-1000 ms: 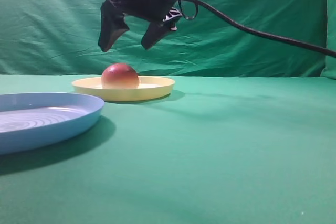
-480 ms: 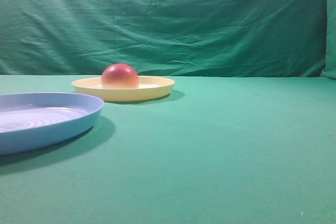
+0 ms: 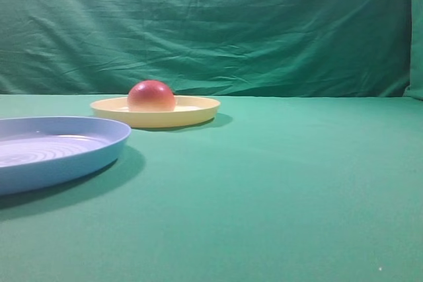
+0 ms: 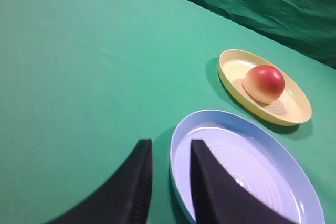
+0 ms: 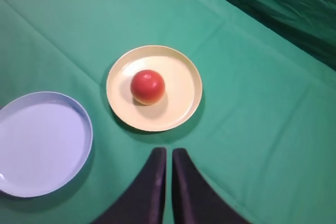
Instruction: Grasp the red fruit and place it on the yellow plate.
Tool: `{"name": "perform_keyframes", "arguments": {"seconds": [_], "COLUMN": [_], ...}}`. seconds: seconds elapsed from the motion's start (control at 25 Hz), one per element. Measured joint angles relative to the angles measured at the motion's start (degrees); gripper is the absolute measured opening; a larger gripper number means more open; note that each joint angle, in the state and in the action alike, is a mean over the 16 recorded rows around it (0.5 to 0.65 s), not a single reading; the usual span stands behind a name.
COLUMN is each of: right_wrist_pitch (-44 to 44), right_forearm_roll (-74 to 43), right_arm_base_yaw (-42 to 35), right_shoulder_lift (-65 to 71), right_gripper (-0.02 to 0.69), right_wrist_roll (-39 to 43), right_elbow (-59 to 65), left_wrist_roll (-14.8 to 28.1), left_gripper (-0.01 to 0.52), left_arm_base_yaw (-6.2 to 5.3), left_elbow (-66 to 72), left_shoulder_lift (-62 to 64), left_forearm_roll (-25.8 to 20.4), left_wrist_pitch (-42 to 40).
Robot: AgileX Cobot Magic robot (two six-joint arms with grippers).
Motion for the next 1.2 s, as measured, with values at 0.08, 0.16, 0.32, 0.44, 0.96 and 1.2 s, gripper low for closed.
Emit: {"name": "perform_keyframes", "arguments": {"seconds": [0.08,0.16,0.32,0.44,0.96,1.2], "right_wrist_pitch": [-1.43,-2.33,-3.26,-4.54,-25.48,-32.23], "right_forearm_roll": [-0.04,-0.23,-0.83,-1.28,-0.35,0.45], "right_arm_base_yaw": [0.00,0.00,0.00,-0.17,-9.39,-15.77], "right_shoulder_lift": [-5.05,-9.43,-16.02,-19.20,-33.76,-44.84], "right_gripper": [0.000,0.000,0.000,0.000,0.000,0.000], "right_wrist_roll": [0.04,0.08,0.14,0.17,0.21,0.21], "right_elbow": [5.34,10.00,17.22,21.52,43.91,55.88], "left_wrist_roll": [0.00,0.00,0.00,0.00,0.00,0.00], "left_gripper": [0.157,0.157,0.157,0.157,0.157,0.157], "left_arm_base_yaw": [0.00,0.00,0.00,0.00,0.00,0.00], "left_elbow": [0.00,0.00,0.00,0.00,0.00,0.00], "left_shoulder_lift": [0.00,0.00,0.00,0.00,0.00,0.00], "left_forearm_roll": [0.00,0.00,0.00,0.00,0.00,0.00], "left_wrist_pitch": [0.00,0.00,0.00,0.00,0.00,0.00]}}
